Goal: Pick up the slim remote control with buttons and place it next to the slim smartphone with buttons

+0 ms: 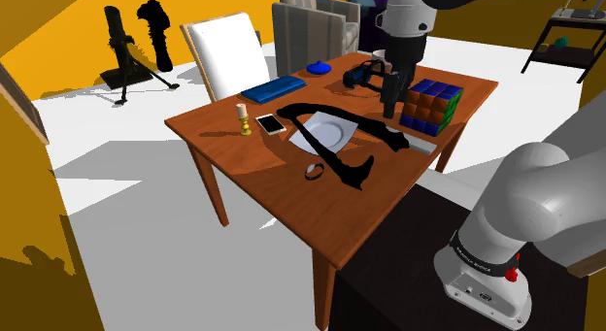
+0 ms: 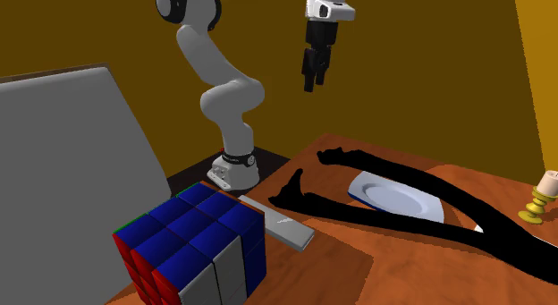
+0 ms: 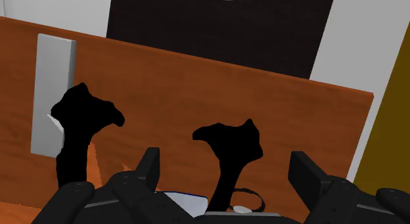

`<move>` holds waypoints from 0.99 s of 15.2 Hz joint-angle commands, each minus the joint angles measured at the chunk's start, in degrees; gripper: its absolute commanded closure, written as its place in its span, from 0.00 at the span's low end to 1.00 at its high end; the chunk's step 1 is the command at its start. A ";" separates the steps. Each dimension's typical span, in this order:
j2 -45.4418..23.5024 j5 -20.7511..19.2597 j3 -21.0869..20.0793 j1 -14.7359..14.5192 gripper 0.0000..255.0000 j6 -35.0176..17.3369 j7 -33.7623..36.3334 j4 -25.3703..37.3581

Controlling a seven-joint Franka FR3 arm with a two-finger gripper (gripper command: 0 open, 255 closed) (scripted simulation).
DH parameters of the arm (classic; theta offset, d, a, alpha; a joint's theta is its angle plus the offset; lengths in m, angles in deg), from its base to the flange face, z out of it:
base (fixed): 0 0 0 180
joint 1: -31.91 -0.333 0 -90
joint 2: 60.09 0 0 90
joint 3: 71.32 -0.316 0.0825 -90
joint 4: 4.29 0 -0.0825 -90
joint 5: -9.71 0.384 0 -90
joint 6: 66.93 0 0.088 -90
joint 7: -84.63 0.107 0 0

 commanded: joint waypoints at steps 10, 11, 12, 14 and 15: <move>1.01 -7.55 10.83 4.49 0.00 -10.64 -10.99 -10.46; 0.63 -8.44 12.13 5.07 0.00 -11.99 -12.21 -11.28; 0.13 -9.32 13.44 5.67 0.00 -13.38 -13.44 -12.01; -1.19 -11.07 16.12 6.83 0.00 -16.28 -15.89 -13.24; -2.03 -11.91 17.48 7.39 0.00 -17.78 -17.12 -13.73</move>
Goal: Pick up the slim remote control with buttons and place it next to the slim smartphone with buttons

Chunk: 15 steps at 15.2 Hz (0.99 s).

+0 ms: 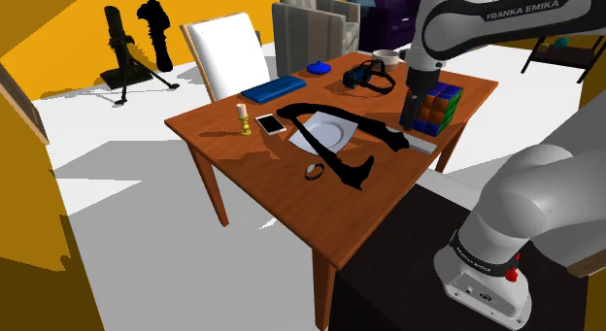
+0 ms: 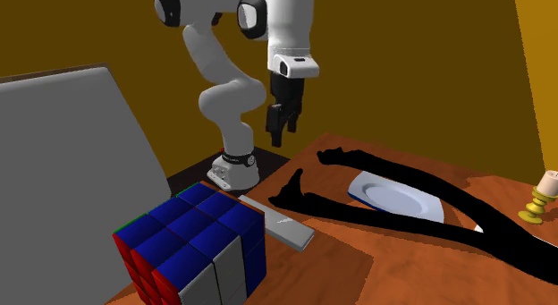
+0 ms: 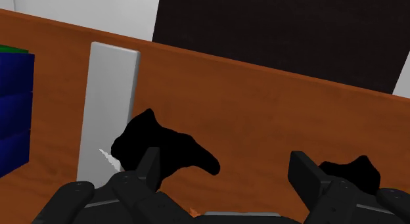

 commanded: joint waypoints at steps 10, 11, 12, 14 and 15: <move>-14.84 -6.24 15.70 3.90 0.00 -17.88 -14.16 -0.90; -16.83 -6.20 17.23 3.85 0.00 -19.58 -15.64 -0.44; -17.97 -6.11 18.09 3.78 0.00 -20.53 -16.50 -0.15; -19.06 -6.14 18.58 3.67 0.00 -22.46 -16.63 -1.01; -19.64 -6.14 18.84 3.60 0.00 -23.43 -16.70 -1.42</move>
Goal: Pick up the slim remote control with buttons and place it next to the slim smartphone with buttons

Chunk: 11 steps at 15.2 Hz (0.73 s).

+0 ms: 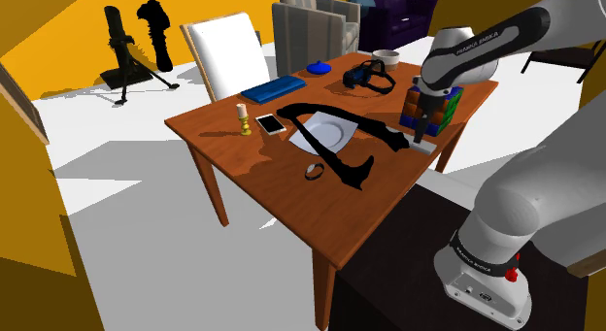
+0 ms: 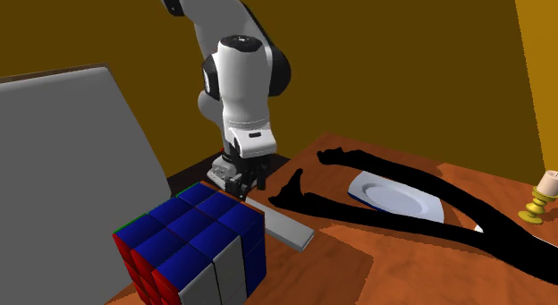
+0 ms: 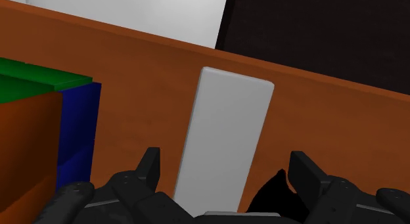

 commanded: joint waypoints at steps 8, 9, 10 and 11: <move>-3.59 0.20 1.54 -0.53 0.00 -5.66 -0.62 -2.10; -3.59 0.20 1.54 -0.53 0.00 -5.66 -0.62 -2.10; -3.59 0.20 1.54 -0.53 0.00 -5.66 -0.62 -2.10; -3.59 0.20 1.54 -0.53 0.00 -5.66 -0.62 -2.10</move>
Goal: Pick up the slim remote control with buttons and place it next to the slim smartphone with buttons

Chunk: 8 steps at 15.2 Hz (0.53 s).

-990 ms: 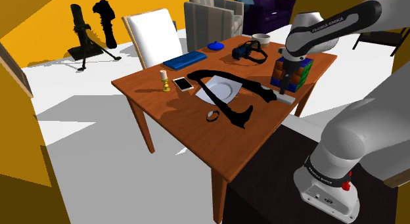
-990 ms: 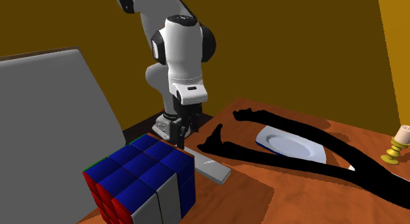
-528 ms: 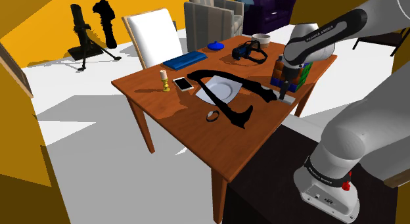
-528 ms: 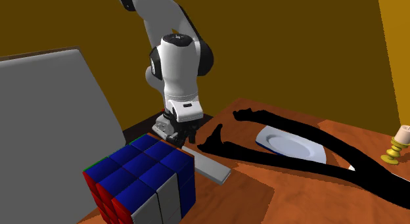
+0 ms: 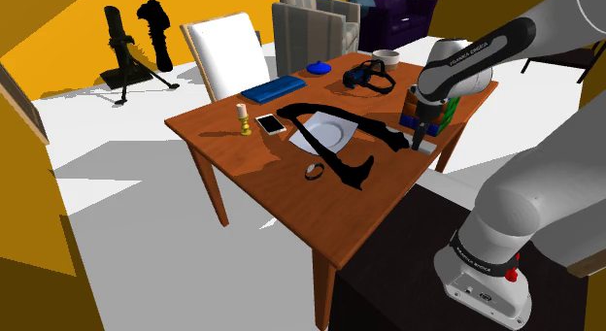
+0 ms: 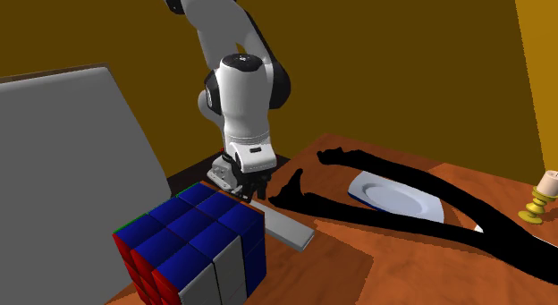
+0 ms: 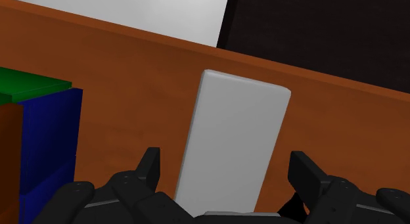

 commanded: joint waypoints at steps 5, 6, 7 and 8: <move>0.01 0.00 0.00 0.00 1.00 0.00 0.00 0.00; 0.00 0.00 0.00 0.00 1.00 0.00 0.00 0.00; 0.00 0.00 0.00 0.00 1.00 0.00 0.00 0.00; 0.00 0.00 0.00 0.00 1.00 0.00 0.00 0.00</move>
